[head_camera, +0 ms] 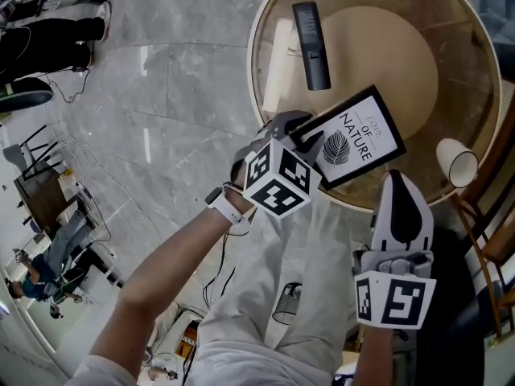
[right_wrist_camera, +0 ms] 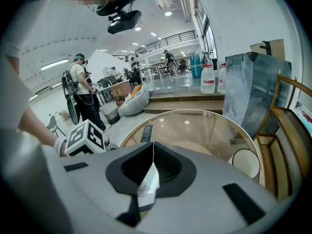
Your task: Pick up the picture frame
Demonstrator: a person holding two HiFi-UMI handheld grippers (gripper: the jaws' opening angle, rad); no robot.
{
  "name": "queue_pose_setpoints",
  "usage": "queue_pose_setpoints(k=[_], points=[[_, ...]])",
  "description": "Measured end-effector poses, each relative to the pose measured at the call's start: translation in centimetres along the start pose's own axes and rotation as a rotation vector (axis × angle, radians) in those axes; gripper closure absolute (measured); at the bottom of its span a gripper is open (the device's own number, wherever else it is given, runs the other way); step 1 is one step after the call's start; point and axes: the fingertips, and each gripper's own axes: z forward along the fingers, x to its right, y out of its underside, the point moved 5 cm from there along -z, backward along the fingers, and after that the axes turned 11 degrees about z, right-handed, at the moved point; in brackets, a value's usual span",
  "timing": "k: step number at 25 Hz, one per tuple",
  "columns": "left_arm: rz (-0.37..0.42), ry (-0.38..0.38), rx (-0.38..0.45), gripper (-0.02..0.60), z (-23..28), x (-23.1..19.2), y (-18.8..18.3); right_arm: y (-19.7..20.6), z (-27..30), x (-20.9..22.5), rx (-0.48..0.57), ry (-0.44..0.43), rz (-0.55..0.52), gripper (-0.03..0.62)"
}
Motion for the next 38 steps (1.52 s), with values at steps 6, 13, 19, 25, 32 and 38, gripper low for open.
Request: queue_pose_setpoints(k=[6, 13, 19, 25, 32, 38], points=[[0.055, 0.04, -0.064, 0.437, 1.2, -0.7, 0.9, 0.1, 0.4, 0.4, 0.011, 0.013, 0.015, 0.588], [0.027, 0.067, -0.073, 0.411, 1.4, -1.0, 1.1, 0.6, -0.1, 0.5, 0.006, 0.016, 0.03, 0.588], [0.003, 0.087, -0.073, 0.394, 1.4, -1.5, 1.1, 0.4, -0.5, 0.4, 0.005, 0.016, 0.007, 0.588], [-0.01, 0.148, -0.112, 0.483, 1.6, -0.7, 0.9, 0.3, -0.9, 0.1, 0.014, 0.006, 0.032, 0.588], [-0.063, 0.127, -0.101, 0.511, 1.4, -0.8, 0.8, 0.5, -1.7, -0.6, 0.018, 0.003, 0.012, 0.588], [-0.112, 0.118, -0.106, 0.515, 1.0, -0.5, 1.3, 0.2, -3.0, -0.7, 0.026, 0.009, 0.003, 0.588]])
